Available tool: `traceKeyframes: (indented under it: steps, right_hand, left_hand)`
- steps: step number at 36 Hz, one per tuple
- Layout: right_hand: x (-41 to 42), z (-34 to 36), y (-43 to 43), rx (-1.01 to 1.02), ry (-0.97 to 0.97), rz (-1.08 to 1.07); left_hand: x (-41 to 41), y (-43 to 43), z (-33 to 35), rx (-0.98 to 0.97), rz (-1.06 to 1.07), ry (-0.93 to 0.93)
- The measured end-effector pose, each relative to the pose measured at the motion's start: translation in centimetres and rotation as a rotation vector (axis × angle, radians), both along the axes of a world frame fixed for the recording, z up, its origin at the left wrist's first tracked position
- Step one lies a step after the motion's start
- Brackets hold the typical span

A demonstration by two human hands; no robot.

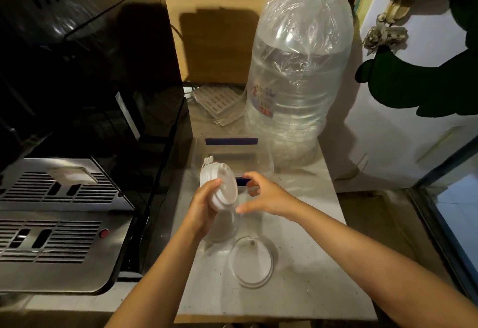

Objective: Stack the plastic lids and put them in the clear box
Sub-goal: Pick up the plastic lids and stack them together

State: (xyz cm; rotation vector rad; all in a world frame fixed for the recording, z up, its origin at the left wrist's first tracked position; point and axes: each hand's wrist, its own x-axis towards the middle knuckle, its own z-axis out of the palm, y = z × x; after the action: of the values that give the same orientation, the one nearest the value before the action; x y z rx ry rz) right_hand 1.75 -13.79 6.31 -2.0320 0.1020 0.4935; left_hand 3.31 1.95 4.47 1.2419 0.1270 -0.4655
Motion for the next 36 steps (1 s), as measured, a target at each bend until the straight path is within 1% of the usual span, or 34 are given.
traceKeyframes:
  steps: [4,7,11,16,21,25,29,32,35,36]
  right_hand:
    - [0.0,-3.0,1.4,-0.209,0.019,0.117]
    - [-0.4,-4.9,2.8,-0.313,-0.012,0.149]
    - [-0.6,-6.6,5.2,-0.453,-0.048,0.149]
    - [-0.2,-8.0,7.7,-0.541,-0.108,0.126]
    - [0.2,-8.4,8.8,-0.639,-0.125,0.181]
    - [0.3,-8.4,9.1,-0.67,-0.112,0.192]
    - [0.5,-8.4,9.3,-0.668,-0.1,0.182]
    - [0.4,-8.0,8.8,-0.665,-0.084,0.178]
    - [0.4,-7.3,7.5,-0.606,-0.15,0.124]
    - [0.5,-6.6,6.1,-0.599,-0.185,0.07]
  left_hand:
    - [-0.9,0.6,-0.1,-0.001,0.118,0.029]
    - [-1.8,0.8,-0.3,-0.023,0.129,0.033]
    - [-3.0,1.3,-0.3,-0.14,0.148,0.117]
    - [-3.7,2.4,-0.1,-0.179,0.22,0.136]
    - [-4.0,2.9,0.1,-0.18,0.245,0.146]
    - [-4.2,3.0,0.3,-0.204,0.223,0.162]
    - [-4.0,3.4,0.0,-0.228,0.245,0.213]
    - [-3.8,3.8,-0.6,-0.234,0.197,0.233]
    - [-3.4,4.0,-0.9,-0.24,0.211,0.158]
    - [-2.9,3.2,-0.5,-0.234,0.2,0.128]
